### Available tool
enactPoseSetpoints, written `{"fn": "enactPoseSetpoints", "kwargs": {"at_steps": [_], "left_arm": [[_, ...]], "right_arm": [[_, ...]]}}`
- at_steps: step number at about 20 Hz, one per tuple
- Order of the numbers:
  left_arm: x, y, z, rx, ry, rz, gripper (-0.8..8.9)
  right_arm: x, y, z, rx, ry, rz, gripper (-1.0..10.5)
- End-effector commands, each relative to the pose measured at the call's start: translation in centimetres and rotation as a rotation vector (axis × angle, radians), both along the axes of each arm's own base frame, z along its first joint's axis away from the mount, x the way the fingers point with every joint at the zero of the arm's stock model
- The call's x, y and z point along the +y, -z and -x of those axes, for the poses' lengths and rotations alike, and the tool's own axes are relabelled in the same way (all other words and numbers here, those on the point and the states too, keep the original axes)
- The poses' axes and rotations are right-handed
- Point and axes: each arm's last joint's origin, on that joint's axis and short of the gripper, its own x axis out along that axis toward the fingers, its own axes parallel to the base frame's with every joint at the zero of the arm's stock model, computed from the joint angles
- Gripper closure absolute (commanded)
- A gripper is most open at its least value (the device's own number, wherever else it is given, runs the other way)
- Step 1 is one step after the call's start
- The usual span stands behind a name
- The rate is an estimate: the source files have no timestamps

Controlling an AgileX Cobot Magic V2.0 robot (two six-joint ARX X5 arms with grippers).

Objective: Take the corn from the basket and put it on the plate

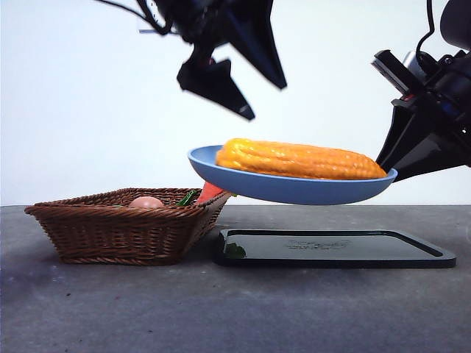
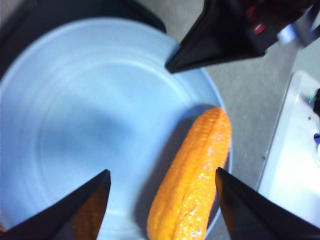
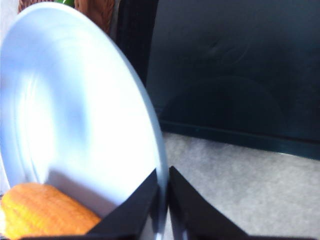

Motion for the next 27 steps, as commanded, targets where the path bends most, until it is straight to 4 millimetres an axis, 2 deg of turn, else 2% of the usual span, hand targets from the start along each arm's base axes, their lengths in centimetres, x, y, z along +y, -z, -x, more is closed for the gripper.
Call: {"fn": "enactPoseSetpoints", "kwargs": {"at_steps": [1, 5, 8, 14, 17, 21, 27], "left_arm": [[-0.3, -1.7, -0.5, -0.045, 0.0, 0.036, 4.75], [0.2, -4.0, -0.9, -0.07, -0.037, 0.072, 4.75], [0.3, -5.0, -0.7, -0.076, -0.038, 0.076, 4.75], [0.4, -5.1, -0.6, -0.072, -0.039, 0.075, 4.75], [0.4, -5.1, -0.6, -0.072, -0.04, 0.074, 4.75], [0.6, -5.1, -0.8, -0.074, -0.047, 0.075, 4.75], [0.9, -5.2, -1.1, -0.081, -0.058, 0.079, 4.75]], "right_arm": [[-0.3, -0.2, -0.9, -0.029, 0.01, -0.007, 9.5], [-1.6, 0.7, -2.3, -0.018, 0.062, -0.004, 9.5], [-2.3, 1.4, -4.3, -0.001, 0.091, -0.002, 9.5], [-2.3, 3.4, -9.3, 0.057, 0.103, 0.007, 9.5], [-2.2, 4.9, -11.0, 0.092, 0.103, 0.011, 9.5], [-2.3, 6.2, -11.4, 0.116, 0.111, 0.041, 9.5], [-2.3, 6.4, -11.0, 0.14, 0.099, 0.069, 9.3]]}}
